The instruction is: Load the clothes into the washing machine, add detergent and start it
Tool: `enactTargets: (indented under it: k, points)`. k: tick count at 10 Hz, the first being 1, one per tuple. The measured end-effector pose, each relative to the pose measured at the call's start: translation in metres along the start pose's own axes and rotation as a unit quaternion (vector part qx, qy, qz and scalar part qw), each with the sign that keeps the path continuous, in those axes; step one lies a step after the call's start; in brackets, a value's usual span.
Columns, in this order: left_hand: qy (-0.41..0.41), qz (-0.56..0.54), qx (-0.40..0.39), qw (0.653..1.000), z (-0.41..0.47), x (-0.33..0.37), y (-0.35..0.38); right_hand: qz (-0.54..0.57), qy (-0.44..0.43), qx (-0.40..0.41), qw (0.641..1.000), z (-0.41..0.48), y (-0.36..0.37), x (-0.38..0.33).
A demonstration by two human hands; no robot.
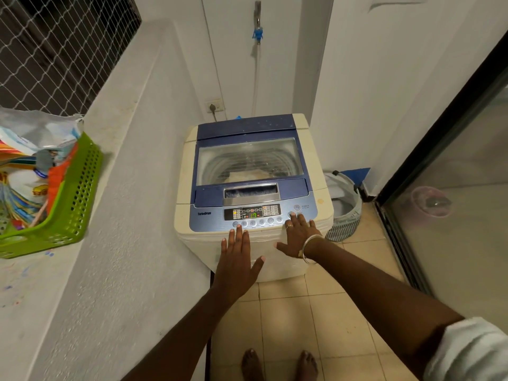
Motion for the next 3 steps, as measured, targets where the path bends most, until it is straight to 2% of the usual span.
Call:
enactTargets:
  k: [2,3]
  points:
    - [-0.015,-0.005,0.018,1.0,-0.004,-0.005,-0.005,0.022,0.013,0.108,0.994,-0.033,0.006,-0.011]
    - [-0.021,-0.011,0.024,0.999,-0.009,-0.013,0.002,0.041,-0.011,0.126,0.991,-0.049,0.019,-0.025]
Point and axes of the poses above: each hand's wrist, its own z-axis towards the middle knuckle, its own y-axis out of the palm, x = y × z, the point moved 6 cm from there along z, towards the middle knuckle, and after that the axes turned 11 degrees about x, right-handed, at the moved point
